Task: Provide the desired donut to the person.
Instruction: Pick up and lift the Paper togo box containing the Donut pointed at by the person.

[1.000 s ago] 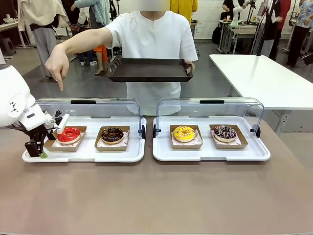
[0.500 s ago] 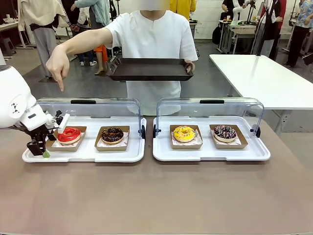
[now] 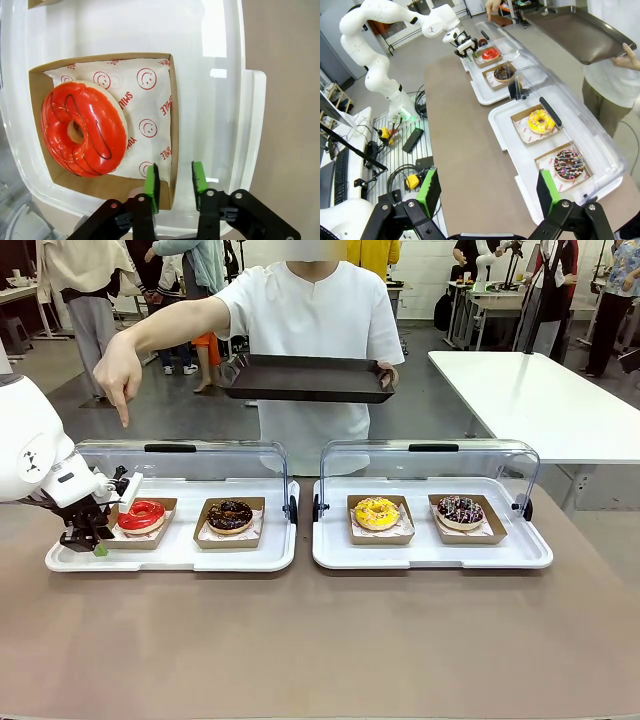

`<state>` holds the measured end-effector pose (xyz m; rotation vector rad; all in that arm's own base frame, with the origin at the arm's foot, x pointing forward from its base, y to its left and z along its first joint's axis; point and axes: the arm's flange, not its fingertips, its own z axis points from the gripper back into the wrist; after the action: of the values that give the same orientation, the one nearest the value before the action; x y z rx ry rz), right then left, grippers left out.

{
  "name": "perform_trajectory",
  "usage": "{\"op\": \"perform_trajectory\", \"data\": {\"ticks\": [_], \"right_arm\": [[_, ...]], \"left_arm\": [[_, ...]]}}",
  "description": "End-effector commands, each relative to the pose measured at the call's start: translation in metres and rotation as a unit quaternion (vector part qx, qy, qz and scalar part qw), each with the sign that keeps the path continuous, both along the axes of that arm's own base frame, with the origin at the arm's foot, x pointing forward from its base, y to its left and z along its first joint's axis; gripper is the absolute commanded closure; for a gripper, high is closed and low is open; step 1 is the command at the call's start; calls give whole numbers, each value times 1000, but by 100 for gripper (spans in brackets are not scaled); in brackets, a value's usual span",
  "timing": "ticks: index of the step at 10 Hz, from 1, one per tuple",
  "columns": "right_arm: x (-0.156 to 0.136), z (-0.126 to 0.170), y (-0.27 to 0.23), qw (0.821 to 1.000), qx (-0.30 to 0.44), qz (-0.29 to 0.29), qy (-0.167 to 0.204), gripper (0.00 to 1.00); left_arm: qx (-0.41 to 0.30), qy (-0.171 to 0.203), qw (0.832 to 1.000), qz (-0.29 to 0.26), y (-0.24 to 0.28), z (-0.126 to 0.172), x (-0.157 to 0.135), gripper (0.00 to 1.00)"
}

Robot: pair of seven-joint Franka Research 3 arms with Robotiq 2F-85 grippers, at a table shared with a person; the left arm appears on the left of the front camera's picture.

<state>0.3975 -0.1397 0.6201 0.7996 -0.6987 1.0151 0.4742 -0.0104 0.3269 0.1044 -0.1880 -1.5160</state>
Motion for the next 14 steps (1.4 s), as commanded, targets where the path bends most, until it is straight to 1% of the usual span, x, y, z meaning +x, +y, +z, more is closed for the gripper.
{"op": "perform_trajectory", "data": {"ticks": [1,5,6,8,9,10,11,12,13,14], "right_arm": [[0,0,0,1000,3,3,-1,0],[0,0,0,1000,3,3,-1,0],[0,0,0,1000,3,3,-1,0],[0,0,0,1000,3,3,-1,0],[0,0,0,1000,3,3,-1,0],[0,0,0,1000,3,3,-1,0],[0,0,0,1000,3,3,-1,0],[0,0,0,1000,3,3,-1,0],[0,0,0,1000,3,3,-1,0],[0,0,0,1000,3,3,-1,0]], "left_arm": [[9,-6,1000,0,1,0,3,100],[14,4,1000,0,3,-1,5,100],[16,11,1000,-6,3,0,5,100],[14,40,998,-37,5,6,6,100],[15,45,998,-43,7,14,5,100],[18,63,997,-43,10,29,3,100],[15,72,996,-43,14,54,1,100],[19,78,996,-41,18,77,-5,100],[29,74,996,-27,19,101,-10,100],[47,81,995,-22,19,126,-16,100]]}}
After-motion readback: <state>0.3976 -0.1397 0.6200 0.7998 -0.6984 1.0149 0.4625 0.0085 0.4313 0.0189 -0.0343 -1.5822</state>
